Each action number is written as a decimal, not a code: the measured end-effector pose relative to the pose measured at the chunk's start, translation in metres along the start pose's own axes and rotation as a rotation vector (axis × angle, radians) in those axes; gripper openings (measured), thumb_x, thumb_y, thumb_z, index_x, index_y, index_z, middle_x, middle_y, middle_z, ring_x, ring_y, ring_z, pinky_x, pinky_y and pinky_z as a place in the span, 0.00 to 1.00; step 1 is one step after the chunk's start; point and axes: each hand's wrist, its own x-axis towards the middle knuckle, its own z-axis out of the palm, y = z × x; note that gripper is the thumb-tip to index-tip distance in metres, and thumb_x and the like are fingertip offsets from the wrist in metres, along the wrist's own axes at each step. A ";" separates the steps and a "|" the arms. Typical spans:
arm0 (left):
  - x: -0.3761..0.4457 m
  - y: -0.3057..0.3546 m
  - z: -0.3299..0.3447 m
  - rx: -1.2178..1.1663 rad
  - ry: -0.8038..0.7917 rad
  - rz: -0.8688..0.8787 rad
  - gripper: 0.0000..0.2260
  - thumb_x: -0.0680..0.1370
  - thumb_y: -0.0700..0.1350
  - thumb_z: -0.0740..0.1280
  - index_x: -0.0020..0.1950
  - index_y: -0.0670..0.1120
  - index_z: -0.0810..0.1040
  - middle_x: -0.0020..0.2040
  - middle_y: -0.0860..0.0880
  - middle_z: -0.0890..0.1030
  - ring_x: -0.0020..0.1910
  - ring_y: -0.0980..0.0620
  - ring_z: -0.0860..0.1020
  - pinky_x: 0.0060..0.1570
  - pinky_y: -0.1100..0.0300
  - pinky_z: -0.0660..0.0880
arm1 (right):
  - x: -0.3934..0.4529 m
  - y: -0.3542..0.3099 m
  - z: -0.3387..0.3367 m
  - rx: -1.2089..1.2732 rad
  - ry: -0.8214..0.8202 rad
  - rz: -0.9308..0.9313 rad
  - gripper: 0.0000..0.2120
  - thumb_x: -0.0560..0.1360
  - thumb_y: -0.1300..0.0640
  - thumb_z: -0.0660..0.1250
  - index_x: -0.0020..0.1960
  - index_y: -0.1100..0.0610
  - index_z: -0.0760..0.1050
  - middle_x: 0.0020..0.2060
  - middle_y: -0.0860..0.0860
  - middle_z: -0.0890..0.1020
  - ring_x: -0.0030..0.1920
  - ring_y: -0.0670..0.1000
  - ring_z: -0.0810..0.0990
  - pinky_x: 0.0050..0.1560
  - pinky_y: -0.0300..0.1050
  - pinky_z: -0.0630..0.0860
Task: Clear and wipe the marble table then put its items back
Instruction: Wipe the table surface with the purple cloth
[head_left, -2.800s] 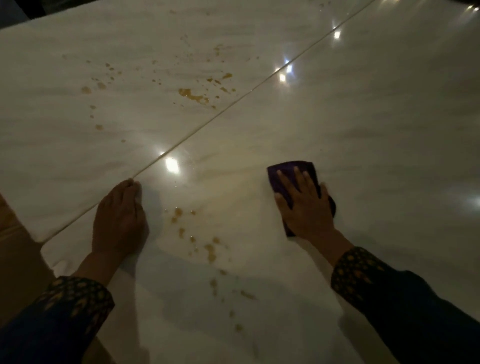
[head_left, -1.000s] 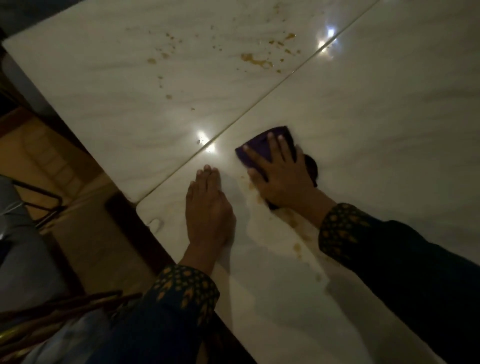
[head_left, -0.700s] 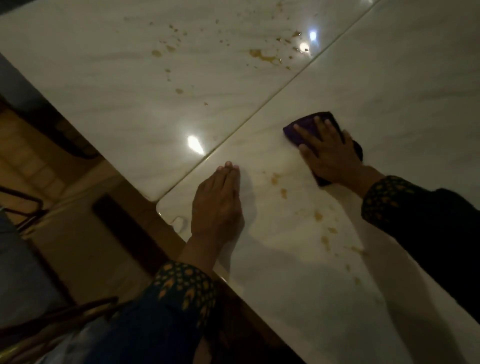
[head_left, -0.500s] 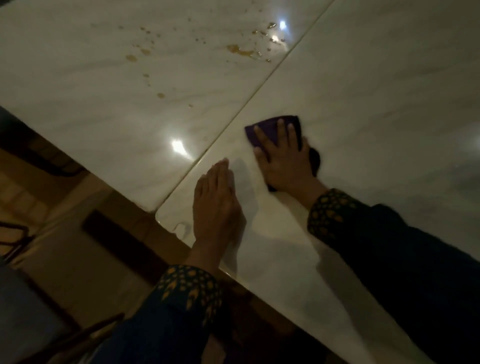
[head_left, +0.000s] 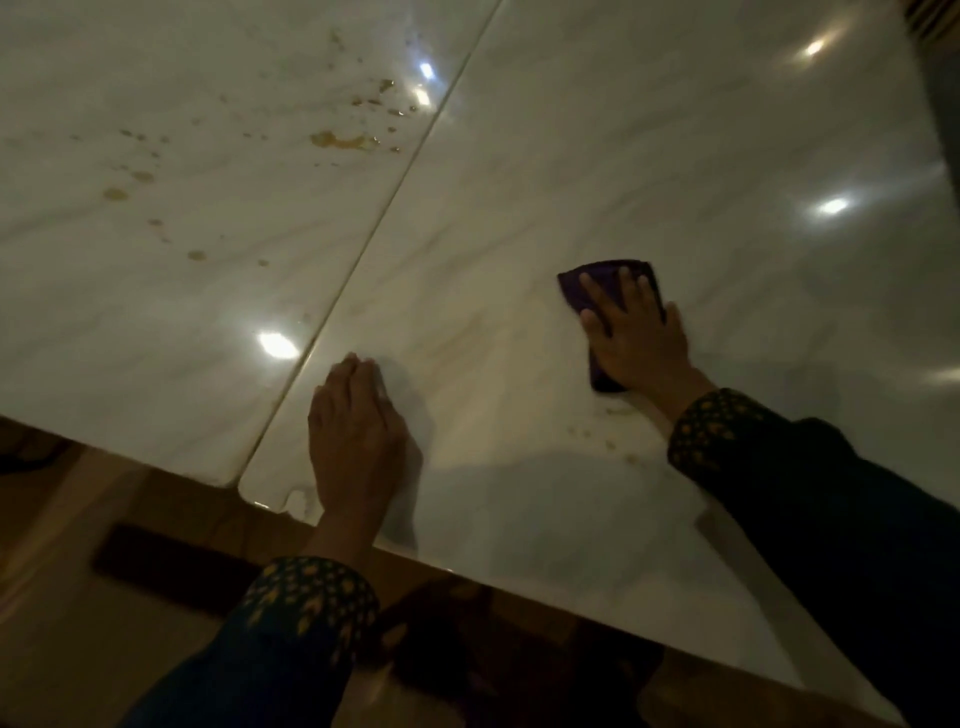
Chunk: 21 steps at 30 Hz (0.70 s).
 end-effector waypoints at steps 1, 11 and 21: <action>0.001 0.000 0.000 -0.010 -0.005 -0.004 0.17 0.81 0.42 0.55 0.66 0.39 0.73 0.67 0.39 0.74 0.66 0.39 0.71 0.66 0.43 0.67 | 0.004 0.014 -0.003 0.007 -0.002 0.046 0.25 0.81 0.37 0.45 0.76 0.34 0.43 0.79 0.50 0.47 0.78 0.54 0.45 0.74 0.65 0.47; 0.002 0.000 0.002 0.030 -0.008 0.004 0.15 0.80 0.41 0.56 0.66 0.40 0.71 0.67 0.40 0.73 0.66 0.41 0.70 0.68 0.45 0.66 | -0.096 0.098 0.005 0.004 0.078 0.337 0.27 0.80 0.37 0.44 0.78 0.39 0.43 0.79 0.56 0.47 0.78 0.57 0.47 0.74 0.66 0.48; -0.001 0.002 -0.001 0.116 -0.057 0.025 0.16 0.81 0.43 0.54 0.66 0.40 0.70 0.68 0.40 0.72 0.69 0.41 0.68 0.69 0.44 0.64 | -0.140 -0.071 0.038 -0.017 0.081 -0.024 0.28 0.81 0.38 0.44 0.78 0.41 0.43 0.78 0.57 0.47 0.78 0.59 0.45 0.75 0.64 0.45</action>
